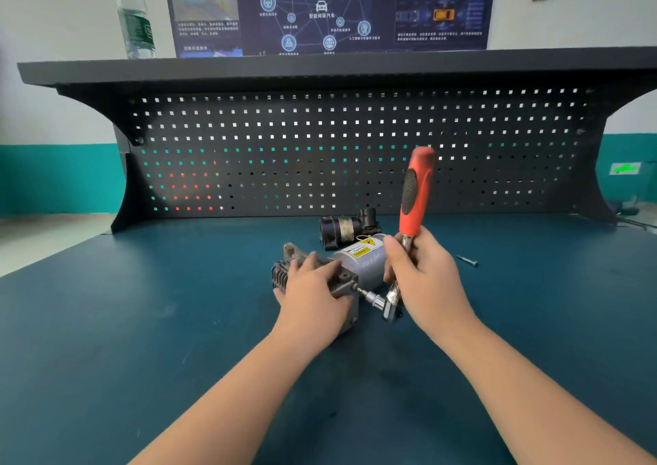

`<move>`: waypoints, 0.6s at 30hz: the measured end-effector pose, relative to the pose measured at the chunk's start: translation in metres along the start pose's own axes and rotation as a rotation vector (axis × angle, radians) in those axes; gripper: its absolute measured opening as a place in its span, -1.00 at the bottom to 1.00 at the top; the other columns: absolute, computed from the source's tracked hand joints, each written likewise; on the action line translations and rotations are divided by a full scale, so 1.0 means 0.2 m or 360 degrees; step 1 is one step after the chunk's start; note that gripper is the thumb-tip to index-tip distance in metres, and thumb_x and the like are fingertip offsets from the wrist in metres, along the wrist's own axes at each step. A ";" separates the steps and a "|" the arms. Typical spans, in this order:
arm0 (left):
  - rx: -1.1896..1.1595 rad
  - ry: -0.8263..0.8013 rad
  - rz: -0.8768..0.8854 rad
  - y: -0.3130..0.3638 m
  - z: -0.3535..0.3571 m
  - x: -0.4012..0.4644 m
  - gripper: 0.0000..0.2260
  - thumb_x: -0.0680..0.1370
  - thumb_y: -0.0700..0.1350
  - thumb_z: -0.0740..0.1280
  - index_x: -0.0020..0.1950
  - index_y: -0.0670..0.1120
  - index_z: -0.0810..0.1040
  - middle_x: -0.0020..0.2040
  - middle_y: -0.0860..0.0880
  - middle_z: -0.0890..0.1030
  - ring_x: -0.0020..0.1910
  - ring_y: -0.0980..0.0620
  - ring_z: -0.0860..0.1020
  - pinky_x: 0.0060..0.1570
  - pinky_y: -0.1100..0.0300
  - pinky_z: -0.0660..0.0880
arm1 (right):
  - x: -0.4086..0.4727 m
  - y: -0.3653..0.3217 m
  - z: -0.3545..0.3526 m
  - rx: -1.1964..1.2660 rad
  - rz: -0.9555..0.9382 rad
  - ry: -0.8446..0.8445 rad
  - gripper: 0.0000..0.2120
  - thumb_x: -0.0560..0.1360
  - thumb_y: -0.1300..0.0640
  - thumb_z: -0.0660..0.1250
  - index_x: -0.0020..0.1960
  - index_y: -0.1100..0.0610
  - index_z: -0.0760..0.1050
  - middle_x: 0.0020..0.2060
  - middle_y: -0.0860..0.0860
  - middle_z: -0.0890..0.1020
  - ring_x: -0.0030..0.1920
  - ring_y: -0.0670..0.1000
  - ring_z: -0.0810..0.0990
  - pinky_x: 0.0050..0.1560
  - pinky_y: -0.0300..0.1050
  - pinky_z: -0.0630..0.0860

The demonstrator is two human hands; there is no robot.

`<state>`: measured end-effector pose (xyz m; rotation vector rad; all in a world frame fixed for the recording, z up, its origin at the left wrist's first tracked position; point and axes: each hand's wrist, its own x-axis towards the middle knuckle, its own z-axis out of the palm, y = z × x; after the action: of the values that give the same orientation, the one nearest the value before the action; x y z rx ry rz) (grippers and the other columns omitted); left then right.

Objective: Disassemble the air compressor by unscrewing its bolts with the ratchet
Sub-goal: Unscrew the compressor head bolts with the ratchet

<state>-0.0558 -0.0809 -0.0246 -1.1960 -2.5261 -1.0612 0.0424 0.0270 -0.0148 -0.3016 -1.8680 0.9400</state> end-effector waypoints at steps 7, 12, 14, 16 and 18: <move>-0.1399 -0.0283 -0.0886 0.12 0.00 -0.22 -0.90 0.50 -0.14 0.29 -0.05 -0.14 0.54 -0.26 -0.08 0.65 -0.36 -0.08 0.64 -0.21 -0.02 0.63 | 0.02 -0.01 -0.02 0.0012 -0.0169 -0.0087 -0.76 0.55 0.11 0.29 -0.28 0.04 0.35 -0.44 -0.20 0.39 -0.39 -0.14 0.32 -0.31 -0.31 0.30; -0.2090 -0.0688 -0.1238 0.19 0.10 -0.10 -0.71 0.42 -0.03 0.47 -0.10 -0.25 0.57 -0.08 -0.23 0.60 -0.14 -0.14 0.59 -0.28 0.14 0.63 | 0.01 -0.02 -0.01 -0.0115 -0.0372 -0.0180 -0.76 0.51 0.04 0.26 -0.30 -0.16 0.32 -0.42 -0.18 0.40 -0.38 -0.05 0.42 -0.29 -0.16 0.41; -0.2264 -0.0741 -0.1247 0.18 0.11 -0.07 -0.79 0.44 -0.09 0.45 -0.13 -0.24 0.59 -0.12 -0.19 0.59 -0.09 -0.13 0.58 -0.34 0.15 0.62 | 0.01 -0.02 -0.02 -0.0094 -0.0353 -0.0130 -0.78 0.49 0.02 0.25 -0.31 -0.19 0.35 -0.43 -0.20 0.41 -0.37 -0.13 0.39 -0.30 -0.35 0.31; -0.2380 -0.0733 -0.1267 0.16 0.14 -0.06 -0.82 0.48 -0.16 0.41 -0.04 -0.28 0.60 -0.07 -0.22 0.61 -0.06 -0.14 0.59 -0.29 0.10 0.63 | 0.02 0.00 -0.03 -0.0030 -0.0249 -0.0103 -0.76 0.49 0.02 0.25 -0.33 -0.10 0.32 -0.47 -0.20 0.38 -0.40 -0.14 0.34 -0.32 -0.37 0.28; -0.2465 -0.0651 -0.1294 0.16 0.17 -0.06 -0.79 0.49 -0.21 0.40 0.05 -0.31 0.59 -0.04 -0.24 0.63 -0.10 -0.14 0.60 -0.28 0.08 0.63 | 0.03 0.02 -0.03 0.0063 -0.0102 -0.0099 -0.72 0.52 0.05 0.28 -0.33 -0.03 0.32 -0.49 -0.17 0.34 -0.42 -0.13 0.28 -0.33 -0.30 0.27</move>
<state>-0.0191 -0.0531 -0.0376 -0.3107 -2.1251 -3.5883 0.0442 0.0362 -0.0122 -0.1893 -1.9019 0.9506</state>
